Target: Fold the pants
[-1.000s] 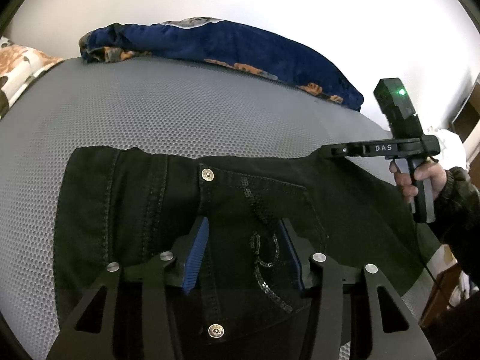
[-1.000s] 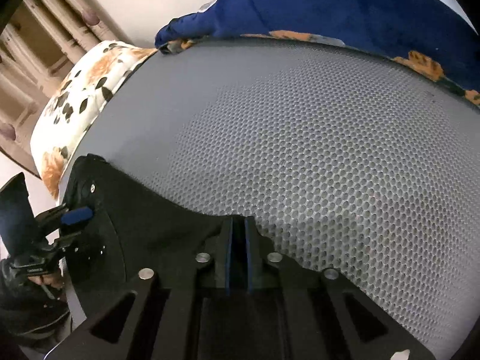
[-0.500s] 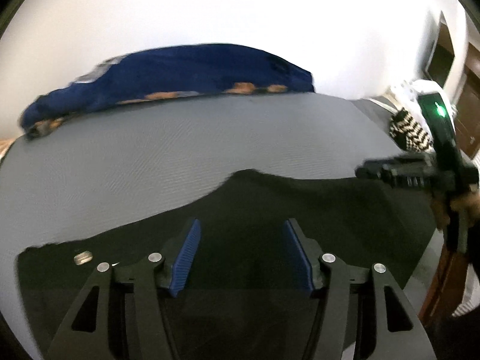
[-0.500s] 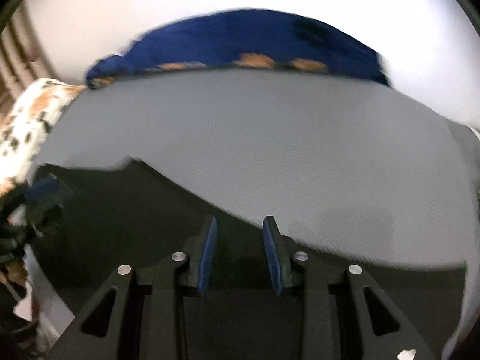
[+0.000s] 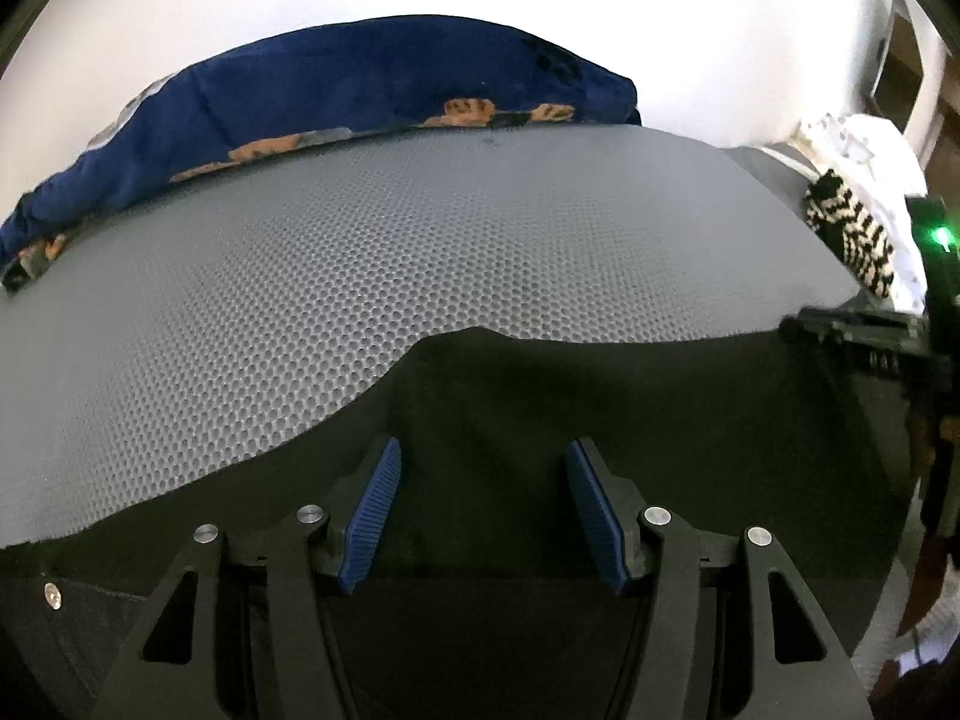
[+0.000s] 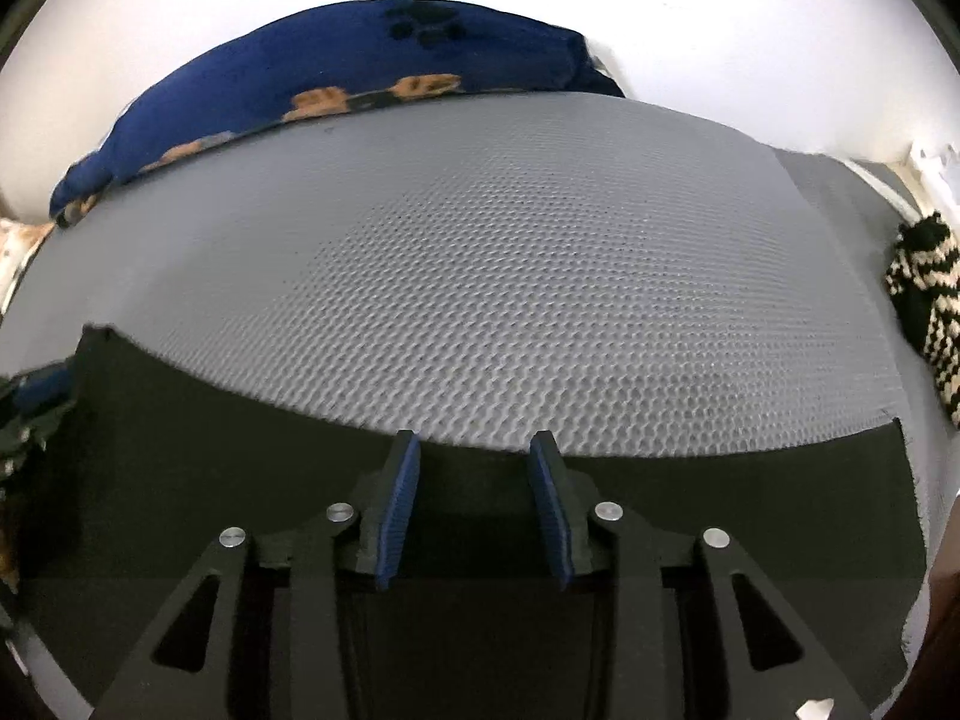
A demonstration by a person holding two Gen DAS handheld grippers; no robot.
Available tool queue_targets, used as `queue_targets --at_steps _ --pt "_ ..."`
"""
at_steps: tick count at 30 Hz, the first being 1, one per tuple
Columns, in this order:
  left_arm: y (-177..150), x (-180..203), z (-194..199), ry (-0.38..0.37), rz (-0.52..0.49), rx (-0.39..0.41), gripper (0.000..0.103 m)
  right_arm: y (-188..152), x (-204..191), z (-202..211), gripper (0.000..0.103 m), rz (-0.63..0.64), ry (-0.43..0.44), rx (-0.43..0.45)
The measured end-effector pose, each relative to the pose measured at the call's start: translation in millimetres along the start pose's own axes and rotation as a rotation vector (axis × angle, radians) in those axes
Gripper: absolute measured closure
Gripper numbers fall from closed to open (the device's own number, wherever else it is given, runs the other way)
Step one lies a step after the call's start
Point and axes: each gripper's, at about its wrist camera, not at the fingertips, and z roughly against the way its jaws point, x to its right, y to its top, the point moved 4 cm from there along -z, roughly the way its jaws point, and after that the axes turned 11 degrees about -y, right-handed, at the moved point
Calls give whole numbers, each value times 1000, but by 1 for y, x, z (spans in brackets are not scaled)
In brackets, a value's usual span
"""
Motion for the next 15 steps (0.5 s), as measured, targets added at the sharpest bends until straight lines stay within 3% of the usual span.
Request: queue_targets --at_steps 3,7,10,15 --pt "0 4 0 16 -1 -22 43 4 8 -3 69 -39 13 -15" --pt "-9 7 13 -17 54 -18 42 -2 28 23 66 -123 75 -12" --pt "-23 14 24 -19 60 -10 42 -19 56 45 66 -215 117 -27" --pt "-53 22 40 -26 71 -20 42 -64 113 72 66 -341 69 -61"
